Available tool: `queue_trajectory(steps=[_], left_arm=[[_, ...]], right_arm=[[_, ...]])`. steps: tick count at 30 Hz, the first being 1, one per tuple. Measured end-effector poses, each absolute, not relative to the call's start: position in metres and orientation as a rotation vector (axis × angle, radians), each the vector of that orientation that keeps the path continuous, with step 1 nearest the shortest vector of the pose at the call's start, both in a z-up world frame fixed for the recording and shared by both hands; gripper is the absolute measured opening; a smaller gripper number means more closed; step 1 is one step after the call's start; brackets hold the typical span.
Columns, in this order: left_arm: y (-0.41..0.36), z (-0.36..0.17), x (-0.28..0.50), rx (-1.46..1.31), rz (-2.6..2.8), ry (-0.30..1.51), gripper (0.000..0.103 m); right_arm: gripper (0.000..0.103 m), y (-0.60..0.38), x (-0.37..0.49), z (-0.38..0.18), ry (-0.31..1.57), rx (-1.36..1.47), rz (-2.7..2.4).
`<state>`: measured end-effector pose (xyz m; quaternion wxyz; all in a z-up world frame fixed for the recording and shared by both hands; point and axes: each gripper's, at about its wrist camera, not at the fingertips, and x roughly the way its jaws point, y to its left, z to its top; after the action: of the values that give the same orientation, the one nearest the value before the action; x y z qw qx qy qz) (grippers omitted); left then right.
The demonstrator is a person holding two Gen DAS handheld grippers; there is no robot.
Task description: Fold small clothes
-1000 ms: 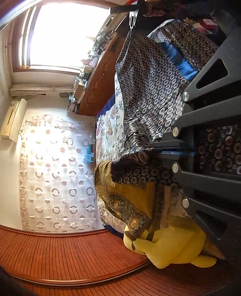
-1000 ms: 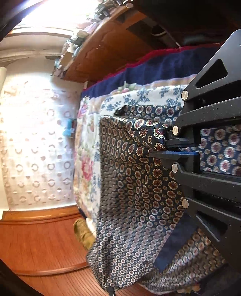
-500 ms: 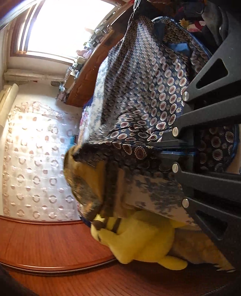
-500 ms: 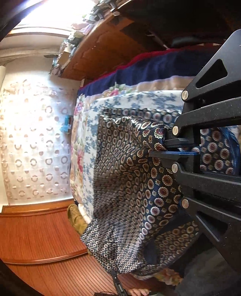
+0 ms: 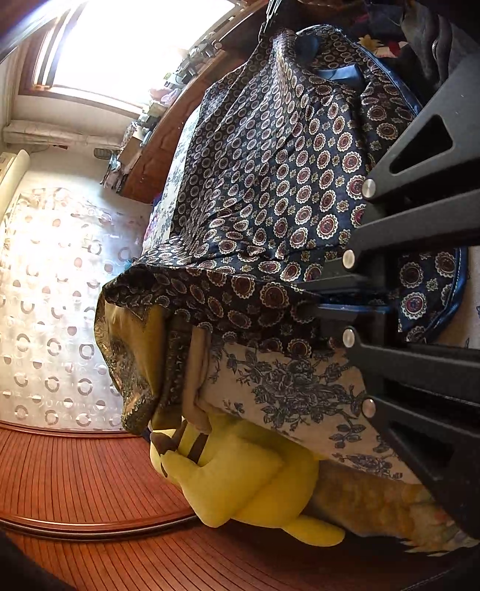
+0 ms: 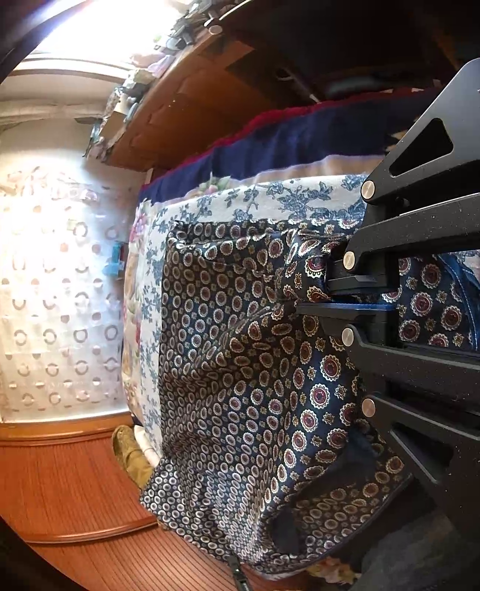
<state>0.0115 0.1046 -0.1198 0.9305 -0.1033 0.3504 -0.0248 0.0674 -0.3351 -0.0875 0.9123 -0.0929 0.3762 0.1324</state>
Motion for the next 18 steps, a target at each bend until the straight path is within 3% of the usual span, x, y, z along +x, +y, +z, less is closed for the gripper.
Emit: queue_trajectory(steps=[8, 12, 15, 17, 18], left_arm=[[0.107, -0.118, 0.01, -0.207, -0.035, 0.725, 0.006], [0.107, -0.112, 0.008, -0.191, -0.035, 0.719, 0.016], [0.109, -0.108, 0.006, -0.184, -0.034, 0.712, 0.029], [0.111, -0.107, 0.005, -0.178, -0.025, 0.715, 0.032], [0.112, -0.107, 0.005, -0.174, -0.02, 0.718, 0.034]], right_arm=[[0.006, -0.331, 0.063, -0.071, 0.736, -0.226, 0.247], [0.012, -0.326, 0.06, -0.063, 0.708, -0.248, 0.243], [0.029, -0.323, 0.057, -0.054, 0.681, -0.256, 0.242], [0.046, -0.322, 0.056, -0.05, 0.667, -0.256, 0.238], [0.048, -0.322, 0.055, -0.047, 0.658, -0.252, 0.233]])
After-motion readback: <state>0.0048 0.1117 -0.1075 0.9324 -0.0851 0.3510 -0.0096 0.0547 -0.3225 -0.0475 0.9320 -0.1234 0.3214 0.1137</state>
